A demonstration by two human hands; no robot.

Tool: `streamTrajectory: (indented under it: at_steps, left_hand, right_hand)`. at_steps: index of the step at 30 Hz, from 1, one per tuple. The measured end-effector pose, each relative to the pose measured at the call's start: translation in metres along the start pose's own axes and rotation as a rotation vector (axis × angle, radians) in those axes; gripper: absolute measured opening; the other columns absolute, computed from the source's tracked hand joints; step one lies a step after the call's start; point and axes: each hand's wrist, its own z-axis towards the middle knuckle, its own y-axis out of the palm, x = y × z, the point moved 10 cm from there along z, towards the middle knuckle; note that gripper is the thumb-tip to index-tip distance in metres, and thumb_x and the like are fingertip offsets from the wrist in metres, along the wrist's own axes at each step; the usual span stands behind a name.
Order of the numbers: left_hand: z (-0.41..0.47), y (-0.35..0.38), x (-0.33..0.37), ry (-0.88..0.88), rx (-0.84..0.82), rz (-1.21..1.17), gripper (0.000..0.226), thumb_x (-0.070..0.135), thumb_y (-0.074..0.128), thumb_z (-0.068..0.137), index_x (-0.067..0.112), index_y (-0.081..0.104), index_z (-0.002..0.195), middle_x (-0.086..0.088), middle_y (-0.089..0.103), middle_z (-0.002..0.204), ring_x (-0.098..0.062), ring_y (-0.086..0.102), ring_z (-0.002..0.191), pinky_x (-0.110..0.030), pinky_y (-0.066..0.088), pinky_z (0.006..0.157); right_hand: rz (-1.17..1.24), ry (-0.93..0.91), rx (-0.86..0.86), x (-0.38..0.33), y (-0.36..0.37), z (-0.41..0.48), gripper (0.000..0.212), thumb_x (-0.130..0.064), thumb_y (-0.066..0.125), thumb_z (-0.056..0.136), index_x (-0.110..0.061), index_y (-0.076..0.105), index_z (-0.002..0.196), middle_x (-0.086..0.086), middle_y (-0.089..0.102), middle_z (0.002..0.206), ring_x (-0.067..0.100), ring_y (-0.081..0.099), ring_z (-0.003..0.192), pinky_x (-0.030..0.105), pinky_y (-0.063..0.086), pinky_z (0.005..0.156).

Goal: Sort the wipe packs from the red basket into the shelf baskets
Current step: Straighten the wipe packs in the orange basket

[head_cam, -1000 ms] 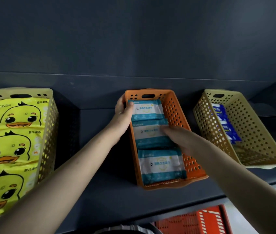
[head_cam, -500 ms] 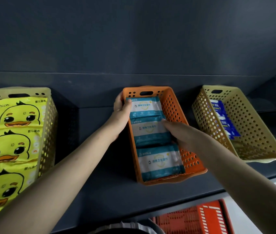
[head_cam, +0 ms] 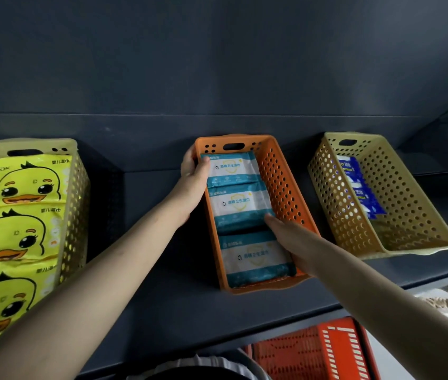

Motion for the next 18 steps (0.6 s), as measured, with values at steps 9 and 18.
streamTrajectory:
  at_steps: [9,18]
  left_hand:
    - [-0.001,0.005,-0.002,-0.035,-0.024,-0.044,0.040,0.037,0.033,0.104,0.040,0.027,0.143,0.000,0.047,0.142,-0.012,0.054,0.121,-0.015,0.045,0.076]
    - [-0.004,0.002,0.000,-0.031,0.007,-0.038,0.042,0.037,0.033,0.104,0.032,0.028,0.146,-0.001,0.050,0.140,-0.011,0.055,0.118,-0.011,0.045,0.074]
  right_hand:
    - [-0.012,0.060,0.003,0.008,0.018,0.002,0.053,-0.061,0.036,0.094,-0.018,0.046,0.124,0.012,0.072,0.102,0.029,0.071,0.091,0.047,0.055,0.090]
    - [-0.072,-0.086,0.182,-0.018,-0.005,0.004,0.059,-0.055,0.031,0.099,-0.016,0.038,0.141,0.007,0.059,0.111,0.026,0.060,0.106,0.043,0.047,0.097]
